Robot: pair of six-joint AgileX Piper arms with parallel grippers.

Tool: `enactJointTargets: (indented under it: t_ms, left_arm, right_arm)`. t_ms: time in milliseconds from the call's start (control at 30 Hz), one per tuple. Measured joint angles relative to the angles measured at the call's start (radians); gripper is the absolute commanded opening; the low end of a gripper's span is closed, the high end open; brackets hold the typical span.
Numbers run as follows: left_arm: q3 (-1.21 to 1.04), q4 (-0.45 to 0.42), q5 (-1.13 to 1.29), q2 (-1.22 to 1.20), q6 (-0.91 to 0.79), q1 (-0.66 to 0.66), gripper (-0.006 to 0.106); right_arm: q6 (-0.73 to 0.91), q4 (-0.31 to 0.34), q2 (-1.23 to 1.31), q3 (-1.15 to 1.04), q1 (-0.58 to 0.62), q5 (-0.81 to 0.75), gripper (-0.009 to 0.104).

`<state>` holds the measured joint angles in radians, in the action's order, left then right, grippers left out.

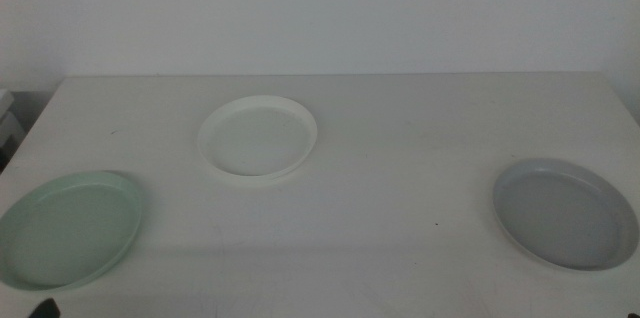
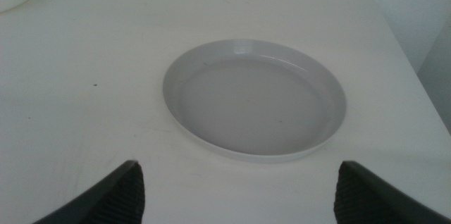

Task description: Stack the three bowls on top of each other.

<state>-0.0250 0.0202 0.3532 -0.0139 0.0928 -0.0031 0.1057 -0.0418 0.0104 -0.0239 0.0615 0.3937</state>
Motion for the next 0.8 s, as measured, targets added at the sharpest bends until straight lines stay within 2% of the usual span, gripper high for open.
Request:
enactJointTargets:
  t_ms: [367,800]
  left_arm:
    - [0.27,-0.014,0.025,0.216,0.0,0.0,0.105]
    - [0.844,-0.02,0.428,0.587,-0.002,0.0,0.105]
  right_arm:
    - [0.0,0.0,0.0,0.0,0.0,0.0,0.075]
    - [0.0,0.0,0.0,0.0,0.0,0.0,0.075]
